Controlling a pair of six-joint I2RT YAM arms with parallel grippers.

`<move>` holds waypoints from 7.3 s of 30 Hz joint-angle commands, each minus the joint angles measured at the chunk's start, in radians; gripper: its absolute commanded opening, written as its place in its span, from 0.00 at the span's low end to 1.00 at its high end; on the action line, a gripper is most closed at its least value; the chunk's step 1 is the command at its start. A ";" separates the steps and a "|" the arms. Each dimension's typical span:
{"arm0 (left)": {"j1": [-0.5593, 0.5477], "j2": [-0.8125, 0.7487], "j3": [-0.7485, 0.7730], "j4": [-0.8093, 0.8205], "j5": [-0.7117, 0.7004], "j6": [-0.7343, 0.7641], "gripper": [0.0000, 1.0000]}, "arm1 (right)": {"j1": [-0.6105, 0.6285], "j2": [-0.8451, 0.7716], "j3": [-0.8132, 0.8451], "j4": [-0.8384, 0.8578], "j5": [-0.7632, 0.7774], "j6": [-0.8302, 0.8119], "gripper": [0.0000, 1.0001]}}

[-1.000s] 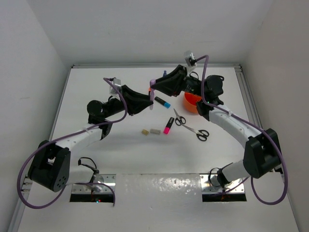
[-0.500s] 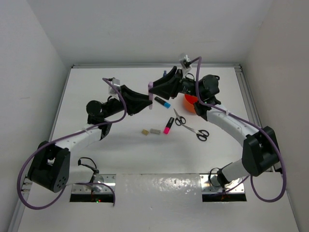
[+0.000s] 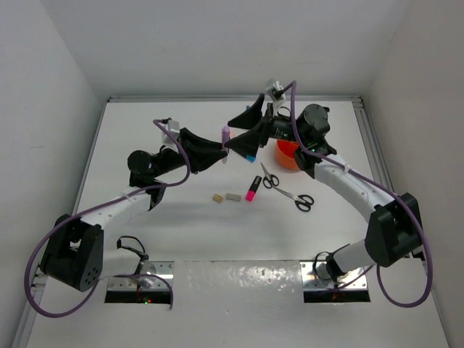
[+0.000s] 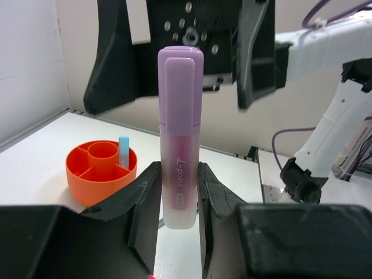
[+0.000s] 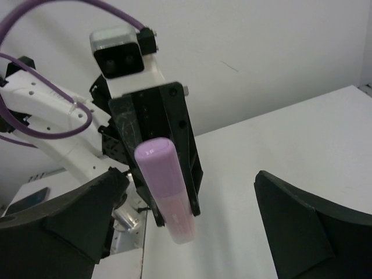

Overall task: Sort the stationery into containers
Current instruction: Close the pen cap on the pen.

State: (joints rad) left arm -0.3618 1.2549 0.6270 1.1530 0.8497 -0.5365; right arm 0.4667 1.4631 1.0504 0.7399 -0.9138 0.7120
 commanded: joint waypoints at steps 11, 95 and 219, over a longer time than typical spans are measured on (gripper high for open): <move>0.007 -0.063 -0.018 -0.055 0.071 0.148 0.00 | 0.046 -0.029 0.335 -0.723 0.087 -0.493 0.90; 0.106 -0.061 0.059 0.252 -0.049 -0.097 0.00 | 0.250 0.143 -0.227 -0.237 0.262 -0.299 0.00; -0.014 -0.109 -0.072 -0.065 -0.054 0.176 0.00 | 0.174 -0.033 0.298 -0.554 0.213 -0.359 0.82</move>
State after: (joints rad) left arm -0.3714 1.1629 0.5594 1.0290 0.7742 -0.3664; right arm 0.6430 1.4590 1.2667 0.2390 -0.6819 0.4129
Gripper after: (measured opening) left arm 0.268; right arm 0.820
